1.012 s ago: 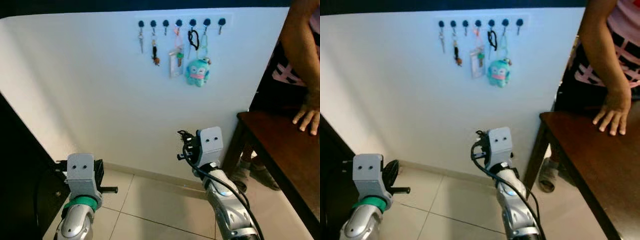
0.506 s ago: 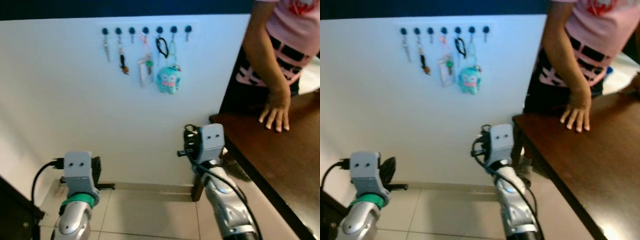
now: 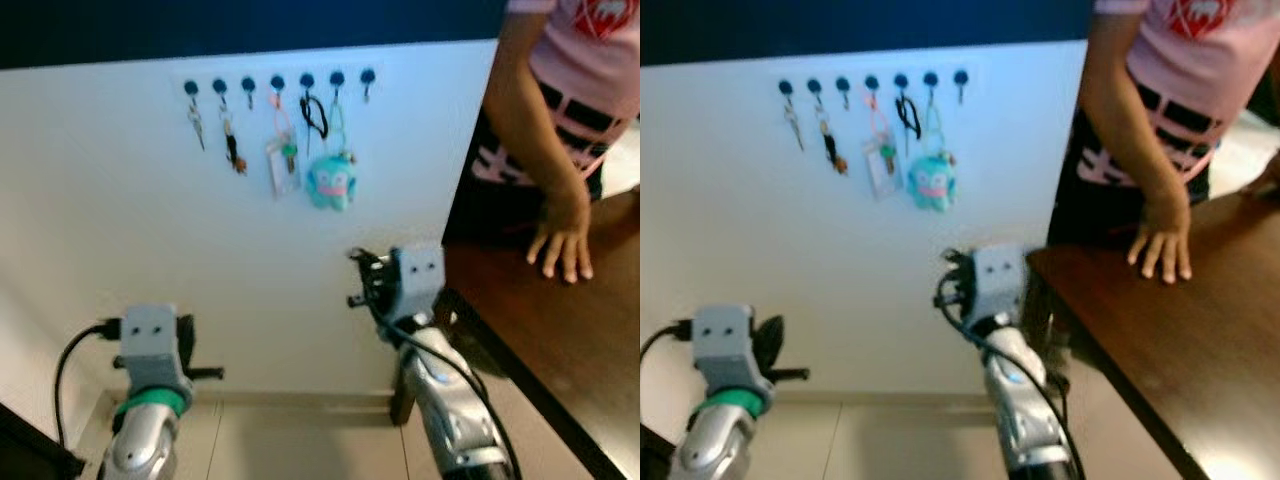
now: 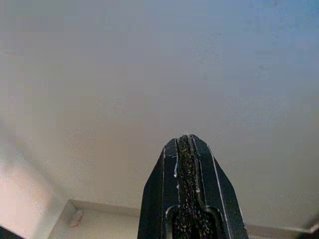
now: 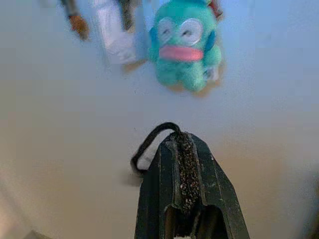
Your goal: Hang keys on a hook
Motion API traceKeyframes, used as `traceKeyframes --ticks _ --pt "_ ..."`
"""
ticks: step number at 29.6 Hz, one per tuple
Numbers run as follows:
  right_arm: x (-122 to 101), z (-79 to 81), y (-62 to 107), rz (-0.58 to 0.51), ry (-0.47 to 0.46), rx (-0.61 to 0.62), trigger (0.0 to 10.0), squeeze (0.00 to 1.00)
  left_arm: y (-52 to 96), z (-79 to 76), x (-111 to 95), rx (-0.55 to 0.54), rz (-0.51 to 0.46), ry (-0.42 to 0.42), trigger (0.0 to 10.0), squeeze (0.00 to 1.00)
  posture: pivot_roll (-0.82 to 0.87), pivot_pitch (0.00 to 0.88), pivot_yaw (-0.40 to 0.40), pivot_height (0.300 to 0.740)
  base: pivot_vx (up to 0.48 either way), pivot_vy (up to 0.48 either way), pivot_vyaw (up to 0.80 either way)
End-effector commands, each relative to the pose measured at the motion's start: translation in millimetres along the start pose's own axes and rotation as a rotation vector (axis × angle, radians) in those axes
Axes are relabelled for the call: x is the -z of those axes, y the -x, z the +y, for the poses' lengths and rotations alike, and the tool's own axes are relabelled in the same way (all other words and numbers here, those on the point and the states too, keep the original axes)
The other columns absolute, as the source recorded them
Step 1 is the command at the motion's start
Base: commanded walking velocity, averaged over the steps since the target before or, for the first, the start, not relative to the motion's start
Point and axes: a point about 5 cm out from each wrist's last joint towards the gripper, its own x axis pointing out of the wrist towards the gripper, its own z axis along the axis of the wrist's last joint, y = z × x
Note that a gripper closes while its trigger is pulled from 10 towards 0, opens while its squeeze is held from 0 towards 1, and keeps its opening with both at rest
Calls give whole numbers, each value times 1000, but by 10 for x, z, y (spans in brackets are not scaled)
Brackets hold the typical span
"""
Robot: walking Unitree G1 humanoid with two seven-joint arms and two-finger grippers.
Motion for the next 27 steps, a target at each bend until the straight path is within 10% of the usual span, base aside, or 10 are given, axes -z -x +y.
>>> traceKeyframes --ticks 1,27 --pt "-119 -21 0 -73 -13 25 10000 0 10 14 27 3 12 -8 10000 0 -104 90 177 740 285 0 0" --pt "-574 -161 9 -344 9 183 10000 0 10 -23 36 35 11 -5 10000 0 -108 87 185 740 200 0 0"
